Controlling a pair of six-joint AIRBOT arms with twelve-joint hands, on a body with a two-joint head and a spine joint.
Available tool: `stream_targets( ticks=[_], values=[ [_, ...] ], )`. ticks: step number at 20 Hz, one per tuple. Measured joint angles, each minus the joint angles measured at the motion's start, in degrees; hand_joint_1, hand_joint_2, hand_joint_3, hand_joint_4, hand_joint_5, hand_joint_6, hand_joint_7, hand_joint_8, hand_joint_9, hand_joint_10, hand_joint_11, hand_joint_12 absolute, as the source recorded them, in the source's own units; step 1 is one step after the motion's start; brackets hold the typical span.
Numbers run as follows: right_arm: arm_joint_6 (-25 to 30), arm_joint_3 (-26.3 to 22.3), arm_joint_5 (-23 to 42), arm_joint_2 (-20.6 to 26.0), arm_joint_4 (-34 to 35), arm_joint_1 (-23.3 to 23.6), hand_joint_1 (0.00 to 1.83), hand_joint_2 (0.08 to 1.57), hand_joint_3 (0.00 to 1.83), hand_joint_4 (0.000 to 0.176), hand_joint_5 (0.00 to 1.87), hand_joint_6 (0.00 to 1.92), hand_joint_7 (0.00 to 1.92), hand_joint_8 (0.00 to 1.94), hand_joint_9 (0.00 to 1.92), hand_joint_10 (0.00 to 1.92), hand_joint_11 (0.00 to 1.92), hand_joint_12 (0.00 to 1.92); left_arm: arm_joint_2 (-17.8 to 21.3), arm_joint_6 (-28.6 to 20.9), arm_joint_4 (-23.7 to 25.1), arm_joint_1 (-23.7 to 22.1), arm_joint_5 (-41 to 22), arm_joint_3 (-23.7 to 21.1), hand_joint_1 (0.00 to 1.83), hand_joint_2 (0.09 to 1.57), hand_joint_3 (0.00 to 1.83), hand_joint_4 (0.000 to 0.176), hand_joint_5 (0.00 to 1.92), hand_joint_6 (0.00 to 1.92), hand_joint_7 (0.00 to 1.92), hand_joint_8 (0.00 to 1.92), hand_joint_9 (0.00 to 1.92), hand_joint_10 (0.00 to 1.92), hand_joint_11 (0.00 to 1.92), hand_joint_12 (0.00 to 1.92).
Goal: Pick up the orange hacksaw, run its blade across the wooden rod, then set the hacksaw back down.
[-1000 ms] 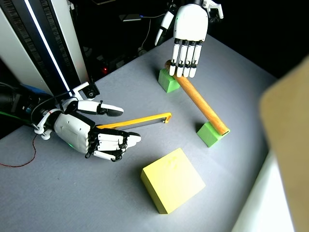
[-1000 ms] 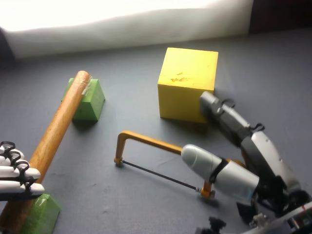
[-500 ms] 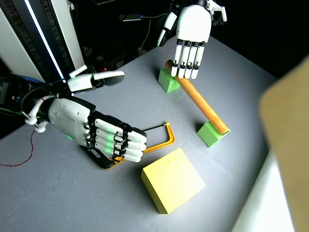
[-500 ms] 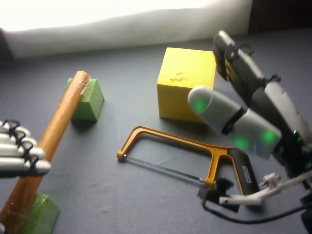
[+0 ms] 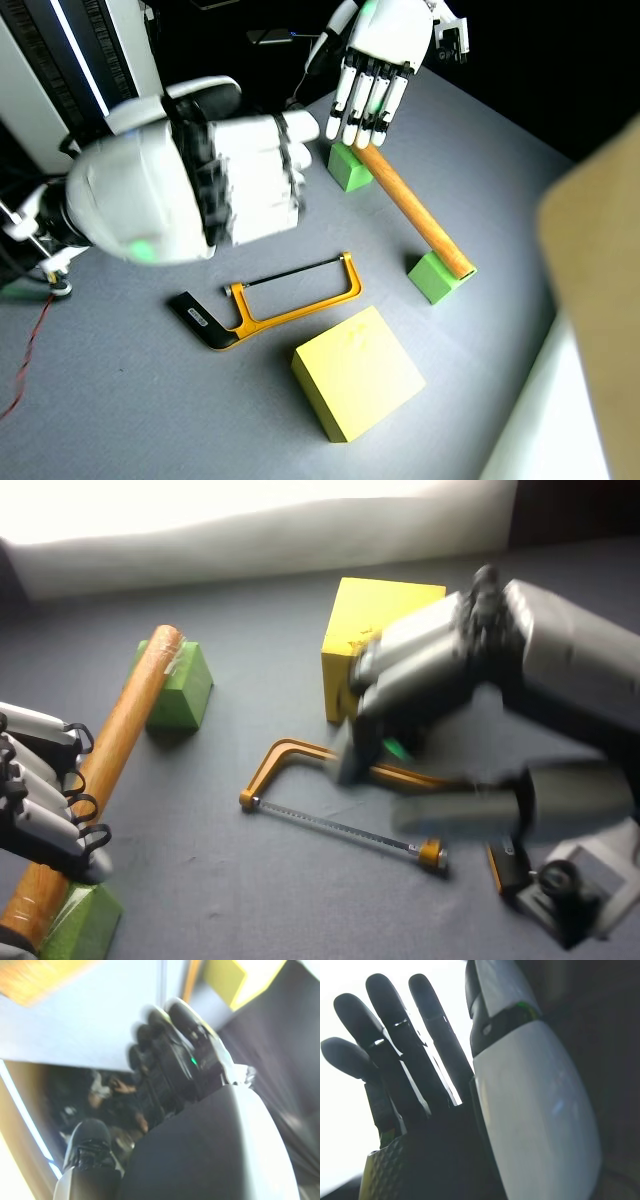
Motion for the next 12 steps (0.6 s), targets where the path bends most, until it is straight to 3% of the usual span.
stream_targets(
  ticks=[1,2,5,6,7,9,12],
  values=[
    [1.1,1.2,-0.3,0.6,-7.2,1.7,0.5,1.23,0.01,0.0,0.86,1.9,1.07,1.93,1.26,1.92,1.4,1.92,0.0,0.4,-0.2,0.0,-1.3,0.6,0.06,1.35,0.0,0.007,0.53,1.83,0.72,1.69,0.68,1.81,0.63,1.88],
    [1.2,2.3,0.4,1.4,-15.6,4.1,0.46,1.26,0.01,0.0,1.04,1.92,1.21,1.94,1.39,1.92,1.53,1.92,0.0,0.6,-0.3,0.0,-2.8,1.2,0.17,1.37,0.0,0.01,0.63,1.9,0.76,1.88,0.79,1.9,0.8,1.91],
    [3.0,4.6,5.8,1.2,-33.4,11.1,0.35,1.35,0.02,0.0,1.2,1.92,1.36,1.94,1.51,1.92,1.67,1.92,-0.3,1.0,-1.2,0.0,-5.9,1.6,0.27,1.41,0.0,0.047,1.07,1.92,1.12,1.92,1.19,1.92,1.29,1.92],
    [4.3,5.1,7.4,0.8,-37.3,13.0,0.3,1.4,0.02,0.0,1.22,1.92,1.39,1.94,1.55,1.92,1.7,1.92,-0.5,1.0,-1.0,0.0,-6.4,1.6,0.26,1.43,0.01,0.047,1.2,1.92,1.25,1.92,1.3,1.92,1.41,1.92],
    [6.5,5.9,8.6,0.0,-43.0,15.3,0.28,1.42,0.02,0.0,1.22,1.92,1.4,1.94,1.56,1.92,1.74,1.92,-0.7,1.0,-0.7,0.0,-6.8,1.6,0.28,1.44,0.0,0.0,1.26,1.92,1.3,1.92,1.36,1.92,1.47,1.92],
    [8.2,6.9,8.5,-0.6,-46.2,16.0,0.25,1.46,0.02,0.0,1.23,1.92,1.4,1.94,1.54,1.92,1.71,1.92,-0.6,1.0,-0.7,0.0,-6.9,1.2,0.26,1.47,0.0,0.0,1.24,1.92,1.36,1.92,1.42,1.92,1.53,1.92],
    [11.6,8.4,7.2,-1.4,-47.4,16.0,0.31,1.47,0.0,0.0,1.21,1.92,1.36,1.94,1.5,1.92,1.67,1.92,-0.7,1.0,-0.7,0.0,-7.1,0.7,0.26,1.47,0.0,0.0,1.21,1.92,1.3,1.92,1.36,1.92,1.48,1.92]
  ],
)
